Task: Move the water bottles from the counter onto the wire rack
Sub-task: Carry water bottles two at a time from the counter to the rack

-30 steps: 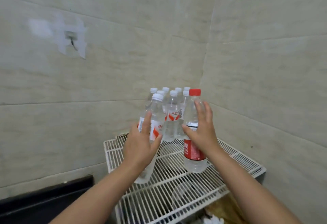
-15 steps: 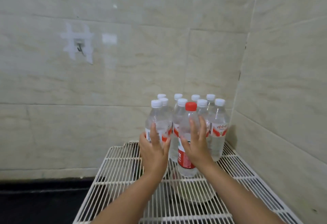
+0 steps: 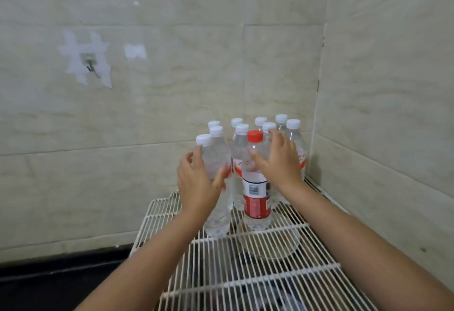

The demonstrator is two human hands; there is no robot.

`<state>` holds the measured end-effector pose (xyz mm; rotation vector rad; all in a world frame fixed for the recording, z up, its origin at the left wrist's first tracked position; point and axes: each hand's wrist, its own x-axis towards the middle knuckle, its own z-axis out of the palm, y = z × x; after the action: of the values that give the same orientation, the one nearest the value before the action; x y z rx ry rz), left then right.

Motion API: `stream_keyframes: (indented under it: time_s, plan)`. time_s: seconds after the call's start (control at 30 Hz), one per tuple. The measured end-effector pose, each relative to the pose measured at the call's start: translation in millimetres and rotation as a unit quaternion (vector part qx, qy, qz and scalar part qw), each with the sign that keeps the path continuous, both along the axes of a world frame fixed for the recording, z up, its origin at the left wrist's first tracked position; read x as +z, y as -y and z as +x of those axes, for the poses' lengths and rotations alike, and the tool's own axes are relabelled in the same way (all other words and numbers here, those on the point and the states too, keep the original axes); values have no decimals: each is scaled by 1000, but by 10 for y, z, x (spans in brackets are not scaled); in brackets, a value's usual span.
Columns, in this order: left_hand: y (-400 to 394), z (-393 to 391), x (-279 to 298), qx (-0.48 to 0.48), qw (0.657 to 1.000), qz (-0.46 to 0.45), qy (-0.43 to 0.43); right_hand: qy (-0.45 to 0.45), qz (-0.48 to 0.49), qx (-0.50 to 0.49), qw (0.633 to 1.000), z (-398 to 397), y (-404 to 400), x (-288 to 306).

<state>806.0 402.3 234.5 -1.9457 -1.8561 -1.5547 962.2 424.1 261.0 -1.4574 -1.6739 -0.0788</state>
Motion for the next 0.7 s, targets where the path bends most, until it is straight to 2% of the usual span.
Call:
stream_keyframes:
  time_s: [0.1, 0.2, 0.3, 0.43, 0.6, 0.7]
  plan:
    - [-128, -32, 449, 4, 999, -34, -2, 122, -94, -72, 985, -106, -41, 438]
    - [-179, -29, 646, 4, 994, -94, -55, 214, -143, -84, 963, -208, -100, 587]
    - [-184, -102, 706, -13, 988, -111, -104, 227, -177, -22, 957, -152, -71, 686]
    - [-168, -271, 785, -95, 979, -131, -121, 269, -236, 103, 928, -74, 97, 856]
    - [-140, -332, 828, -184, 965, -143, -120, 279, -223, 99, 929, -49, 112, 838]
    - [-88, -193, 824, -164, 961, -154, -163, 309, -197, 14, 930, -99, 66, 778]
